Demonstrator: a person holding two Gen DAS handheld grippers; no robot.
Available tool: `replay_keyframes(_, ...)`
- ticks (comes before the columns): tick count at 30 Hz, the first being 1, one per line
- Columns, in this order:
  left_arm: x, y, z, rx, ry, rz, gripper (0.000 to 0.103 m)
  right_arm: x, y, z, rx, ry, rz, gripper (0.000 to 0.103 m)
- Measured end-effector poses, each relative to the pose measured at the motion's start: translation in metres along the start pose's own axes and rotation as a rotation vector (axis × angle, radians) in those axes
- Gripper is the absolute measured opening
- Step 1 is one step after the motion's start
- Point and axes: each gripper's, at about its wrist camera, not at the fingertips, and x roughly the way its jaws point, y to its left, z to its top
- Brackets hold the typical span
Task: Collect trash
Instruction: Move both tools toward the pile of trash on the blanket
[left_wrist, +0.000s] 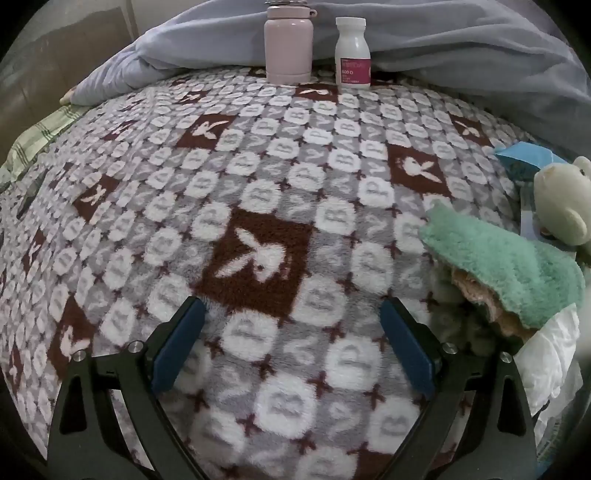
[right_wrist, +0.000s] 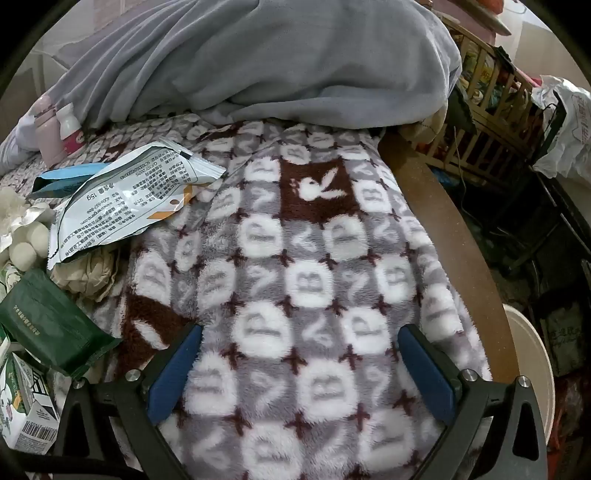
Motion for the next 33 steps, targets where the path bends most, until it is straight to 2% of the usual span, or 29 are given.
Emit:
replay_keyframes(6,-0.012,0.016,0.003,-0.039,0.032,-0.029,0.096,0.000,0.000,0.000,0.000,0.000,0.001,0.103)
replay_keyframes(9,-0.034,0.015,-0.001,-0.063,0.002,-0.009,0.096,0.000,0.000,0.000,0.001,0.000,0.001,0.103)
replay_keyframes(14,-0.081,0.010,-0.005,-0.007,-0.090,0.041,0.096,0.001,0.001,0.000,0.001,0.000,0.001,0.103)
replay_keyframes(18,-0.116,0.006,-0.011,0.030,-0.150,0.008,0.096,0.001,0.001,0.000,0.001,-0.001,0.001,0.103)
replay_keyframes(25,-0.154,-0.019,-0.013,0.031,-0.182,-0.084,0.096,0.001,0.001,0.000,-0.001,0.000,0.000,0.103)
replay_keyframes(29,-0.168,-0.035,-0.017,0.055,-0.200,-0.115,0.096,-0.007,0.002,0.000,-0.024,0.046,0.029,0.103)
replay_keyframes(33,-0.179,-0.049,-0.021,0.074,-0.229,-0.133,0.096,-0.040,-0.004,-0.009,0.022,-0.019,0.060,0.103)
